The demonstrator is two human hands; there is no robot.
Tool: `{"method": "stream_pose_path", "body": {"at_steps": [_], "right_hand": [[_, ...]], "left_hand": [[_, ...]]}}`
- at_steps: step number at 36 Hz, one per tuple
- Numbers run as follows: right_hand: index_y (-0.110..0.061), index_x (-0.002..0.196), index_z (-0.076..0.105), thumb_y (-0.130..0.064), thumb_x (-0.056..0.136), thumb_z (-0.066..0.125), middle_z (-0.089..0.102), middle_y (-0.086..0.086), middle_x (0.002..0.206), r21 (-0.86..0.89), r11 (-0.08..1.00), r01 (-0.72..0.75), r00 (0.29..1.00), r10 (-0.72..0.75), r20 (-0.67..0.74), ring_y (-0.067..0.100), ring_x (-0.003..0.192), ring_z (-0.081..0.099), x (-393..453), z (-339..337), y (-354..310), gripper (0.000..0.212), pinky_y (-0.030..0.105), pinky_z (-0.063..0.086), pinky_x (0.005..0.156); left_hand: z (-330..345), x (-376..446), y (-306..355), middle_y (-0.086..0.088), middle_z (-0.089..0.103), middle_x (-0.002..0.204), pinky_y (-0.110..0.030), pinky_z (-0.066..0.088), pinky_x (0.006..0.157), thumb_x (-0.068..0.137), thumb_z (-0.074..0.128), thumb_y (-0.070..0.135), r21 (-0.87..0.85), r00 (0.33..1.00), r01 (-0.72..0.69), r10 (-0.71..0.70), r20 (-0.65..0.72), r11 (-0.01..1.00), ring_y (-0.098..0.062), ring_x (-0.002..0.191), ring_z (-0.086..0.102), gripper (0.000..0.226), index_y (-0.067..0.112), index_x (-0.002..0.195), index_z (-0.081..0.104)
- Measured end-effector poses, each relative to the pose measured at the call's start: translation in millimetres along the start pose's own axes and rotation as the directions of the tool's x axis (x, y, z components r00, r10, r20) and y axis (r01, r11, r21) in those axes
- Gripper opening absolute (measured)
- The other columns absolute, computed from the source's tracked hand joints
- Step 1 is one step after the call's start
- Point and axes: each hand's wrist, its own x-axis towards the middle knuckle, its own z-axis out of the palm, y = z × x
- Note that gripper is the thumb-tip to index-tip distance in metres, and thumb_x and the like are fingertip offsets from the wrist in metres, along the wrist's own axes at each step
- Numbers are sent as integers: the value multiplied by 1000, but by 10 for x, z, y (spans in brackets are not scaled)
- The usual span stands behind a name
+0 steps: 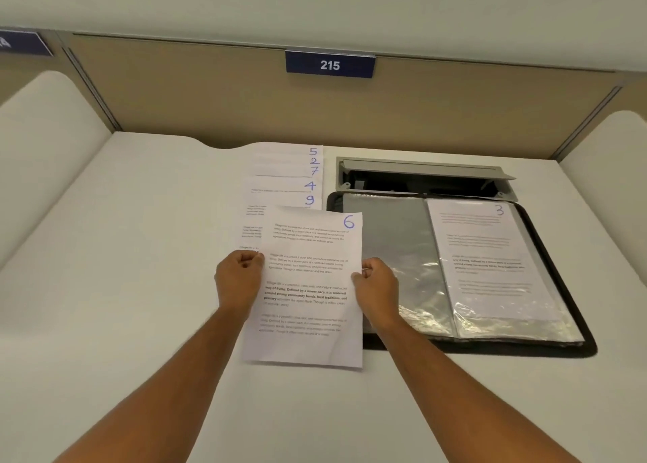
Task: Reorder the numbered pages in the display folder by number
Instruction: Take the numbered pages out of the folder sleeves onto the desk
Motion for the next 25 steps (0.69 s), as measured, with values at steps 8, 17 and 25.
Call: {"method": "stream_pose_path", "body": {"at_steps": [8, 17, 25], "right_hand": [[-14, 97, 60, -9, 102, 53, 64, -6, 87, -178, 983, 51, 998, -41, 55, 10, 75, 62, 189, 448, -227, 10, 23, 47, 56], [-13, 96, 60, -12, 102, 57, 65, -4, 88, -263, 962, 70, 997, -62, 41, 10, 76, 64, 363, 749, -274, 6, 26, 54, 59], [-16, 90, 57, -15, 100, 60, 64, -1, 89, -327, 940, 98, 995, -96, 24, 13, 75, 64, 424, 888, -192, 10, 27, 54, 60]], "left_hand": [[-167, 379, -35, 6, 72, 87, -32, 51, 82, 94, 66, 24, 156, 995, -42, 56, -85, 987, -16, 87, 67, 12, 16, 97, 74], [-210, 687, -122, -2, 73, 89, -30, 46, 74, 93, 64, 20, 278, 992, -59, 87, -89, 959, -20, 82, 66, 14, 11, 95, 75], [-210, 846, -293, 0, 70, 92, -34, 52, 78, 89, 61, 22, 318, 993, -80, 103, -54, 945, -18, 84, 65, 12, 18, 86, 71]]}}
